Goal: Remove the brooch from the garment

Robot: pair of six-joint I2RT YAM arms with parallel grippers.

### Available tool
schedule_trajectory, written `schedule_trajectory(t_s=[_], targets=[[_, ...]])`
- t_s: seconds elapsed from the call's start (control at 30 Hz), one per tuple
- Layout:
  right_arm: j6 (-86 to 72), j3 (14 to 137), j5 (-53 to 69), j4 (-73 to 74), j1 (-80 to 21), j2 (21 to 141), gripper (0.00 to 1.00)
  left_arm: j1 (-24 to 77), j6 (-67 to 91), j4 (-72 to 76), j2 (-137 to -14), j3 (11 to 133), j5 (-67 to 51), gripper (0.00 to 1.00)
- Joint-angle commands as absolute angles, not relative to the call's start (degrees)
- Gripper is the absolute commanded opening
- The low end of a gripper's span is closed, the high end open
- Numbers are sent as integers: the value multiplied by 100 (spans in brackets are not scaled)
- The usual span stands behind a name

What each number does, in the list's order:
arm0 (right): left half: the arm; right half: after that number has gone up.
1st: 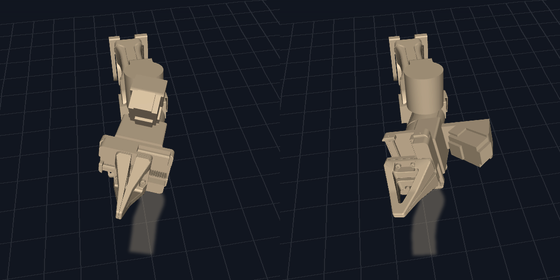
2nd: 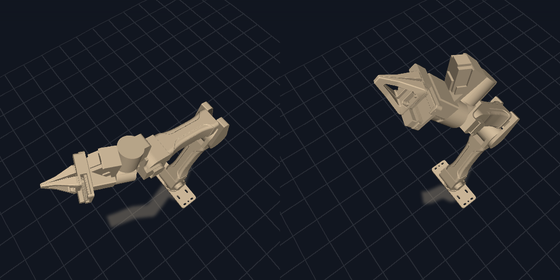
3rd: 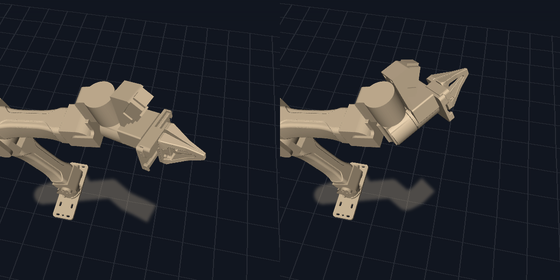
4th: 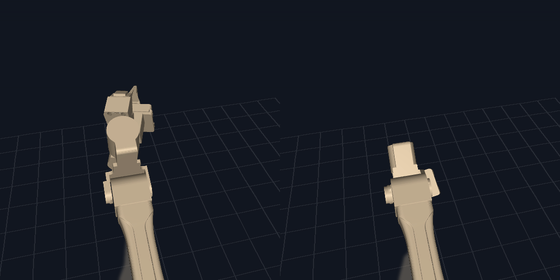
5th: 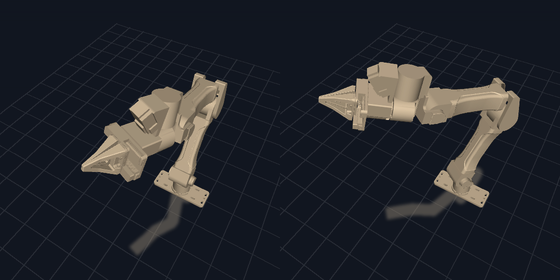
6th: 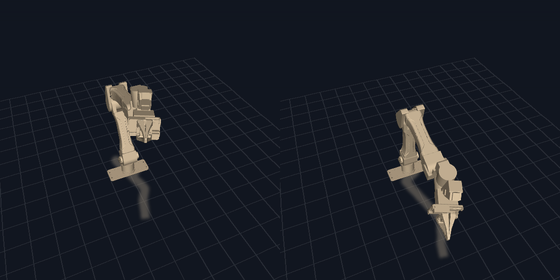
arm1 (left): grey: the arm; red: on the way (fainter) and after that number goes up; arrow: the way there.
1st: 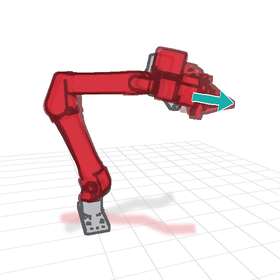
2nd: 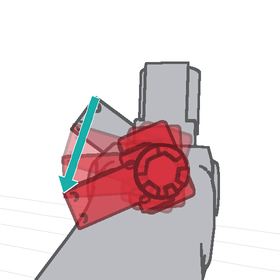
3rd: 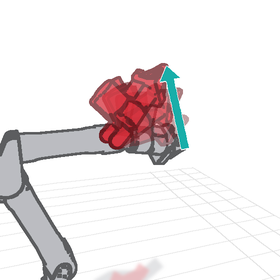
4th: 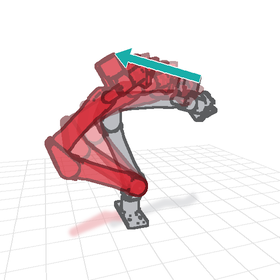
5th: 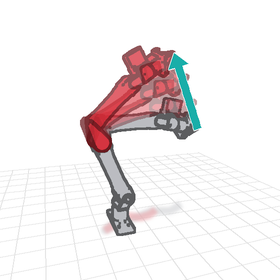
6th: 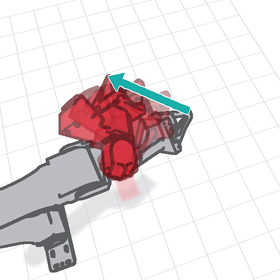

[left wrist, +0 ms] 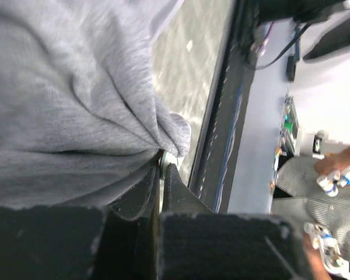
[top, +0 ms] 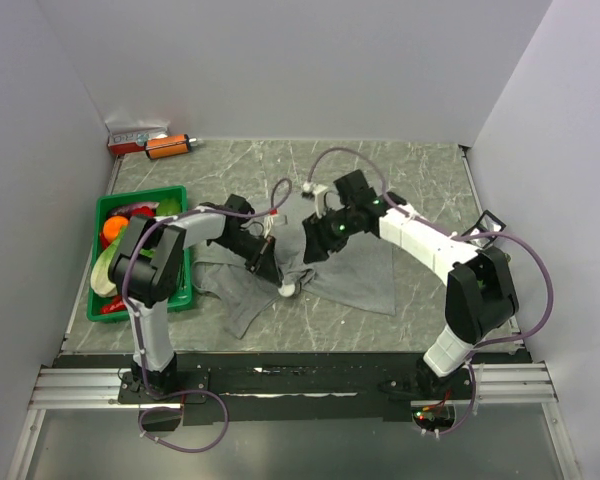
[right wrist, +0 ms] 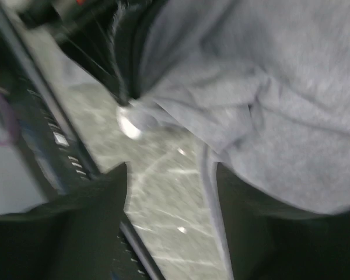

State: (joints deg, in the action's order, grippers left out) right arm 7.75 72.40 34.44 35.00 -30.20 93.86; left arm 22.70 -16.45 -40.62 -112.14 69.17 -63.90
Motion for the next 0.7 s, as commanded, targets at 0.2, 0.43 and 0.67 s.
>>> schedule_trajectory(t_s=[0.2, 0.43, 0.67], targets=[[-1071, 6637, 6081, 2682, -2593, 9404, 43, 2197, 658, -1214, -10767, 6136, -7137, 1], [-1037, 6627, 6143, 2575, -2637, 9747, 37, 2188, 1493, -397, -10706, 5898, -7216, 1], [-818, 6899, 5968, 2883, -2681, 10151, 40, 2197, 2224, 220, -10679, 5845, -7312, 1]])
